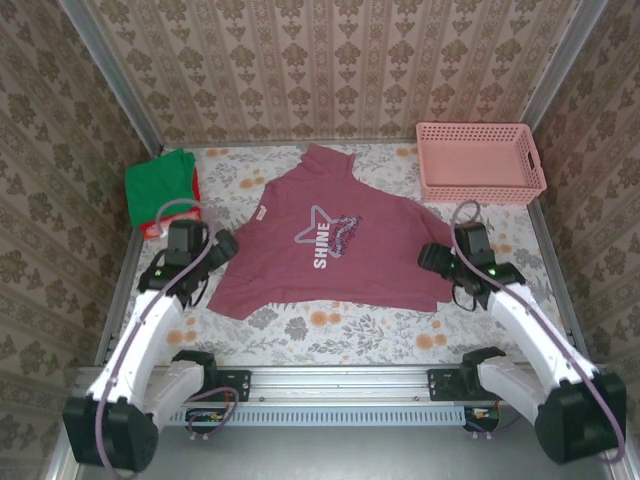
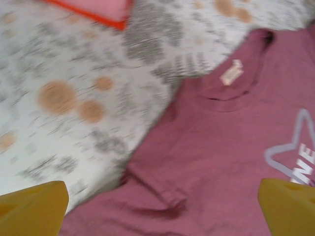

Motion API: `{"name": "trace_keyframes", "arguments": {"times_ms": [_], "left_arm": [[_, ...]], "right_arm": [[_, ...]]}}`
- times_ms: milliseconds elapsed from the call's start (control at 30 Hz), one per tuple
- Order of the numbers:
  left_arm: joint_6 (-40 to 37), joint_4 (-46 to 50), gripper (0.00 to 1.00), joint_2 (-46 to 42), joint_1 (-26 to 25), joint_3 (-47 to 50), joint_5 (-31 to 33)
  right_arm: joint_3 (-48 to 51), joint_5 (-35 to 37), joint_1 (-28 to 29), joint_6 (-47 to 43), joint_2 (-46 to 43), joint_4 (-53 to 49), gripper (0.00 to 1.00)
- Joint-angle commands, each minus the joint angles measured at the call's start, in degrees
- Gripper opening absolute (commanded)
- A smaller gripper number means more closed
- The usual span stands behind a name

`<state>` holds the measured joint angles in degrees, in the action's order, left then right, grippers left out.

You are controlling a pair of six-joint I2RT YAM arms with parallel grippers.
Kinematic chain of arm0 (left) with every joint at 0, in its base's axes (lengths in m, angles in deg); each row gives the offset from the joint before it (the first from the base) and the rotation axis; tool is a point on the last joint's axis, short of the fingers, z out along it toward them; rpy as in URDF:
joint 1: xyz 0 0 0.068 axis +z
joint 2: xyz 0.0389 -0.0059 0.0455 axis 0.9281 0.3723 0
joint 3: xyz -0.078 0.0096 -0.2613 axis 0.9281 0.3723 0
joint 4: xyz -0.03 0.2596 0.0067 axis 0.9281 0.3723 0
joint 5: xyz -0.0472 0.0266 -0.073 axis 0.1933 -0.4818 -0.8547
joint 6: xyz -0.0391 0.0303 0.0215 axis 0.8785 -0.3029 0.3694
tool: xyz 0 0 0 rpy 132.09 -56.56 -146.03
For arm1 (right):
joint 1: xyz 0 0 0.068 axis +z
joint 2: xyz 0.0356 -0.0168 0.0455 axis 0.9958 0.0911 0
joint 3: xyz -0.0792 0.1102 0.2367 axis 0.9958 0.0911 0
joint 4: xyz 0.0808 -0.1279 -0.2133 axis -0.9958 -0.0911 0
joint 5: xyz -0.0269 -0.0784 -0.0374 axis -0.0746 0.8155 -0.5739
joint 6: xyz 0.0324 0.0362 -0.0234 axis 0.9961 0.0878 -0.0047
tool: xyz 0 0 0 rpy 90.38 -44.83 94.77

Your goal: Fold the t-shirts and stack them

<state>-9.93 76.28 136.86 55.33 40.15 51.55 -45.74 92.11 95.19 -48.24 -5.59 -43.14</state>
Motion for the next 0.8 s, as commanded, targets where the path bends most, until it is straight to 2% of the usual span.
{"name": "trace_keyframes", "arguments": {"times_ms": [0,167,267,367,467,567,767], "left_arm": [[-3.6,-10.1,1.0,11.6,-5.1,-5.2,0.0],[-3.0,-19.8,1.0,33.9,-8.5,-16.5,-6.8],[-1.6,-21.7,1.0,44.5,-8.6,-23.8,-10.6],[-0.3,-23.2,1.0,51.5,-8.6,-28.3,-12.4],[1.0,-22.7,1.0,56.2,-7.8,-30.5,-12.8],[3.4,-24.1,0.99,58.5,-6.3,-28.5,-13.2],[5.5,-26.5,0.99,56.2,-2.4,-19.9,-12.7]], "right_arm": [[-3.8,2.4,1.4,-0.6,8.6,8.9,0.79],[-6.1,2.9,2.7,4.5,21.1,19.9,0.78],[-7.9,4.5,2.9,5.4,28.2,22.0,0.77],[-9.8,6.0,2.8,5.2,32.4,22.2,0.76],[-11.0,6.0,2.4,5.0,35.8,22.8,0.76],[-13.2,4.1,1.7,4.7,40.0,22.4,0.76],[-18.6,1.7,2.0,3.5,46.5,20.5,0.77]]}}
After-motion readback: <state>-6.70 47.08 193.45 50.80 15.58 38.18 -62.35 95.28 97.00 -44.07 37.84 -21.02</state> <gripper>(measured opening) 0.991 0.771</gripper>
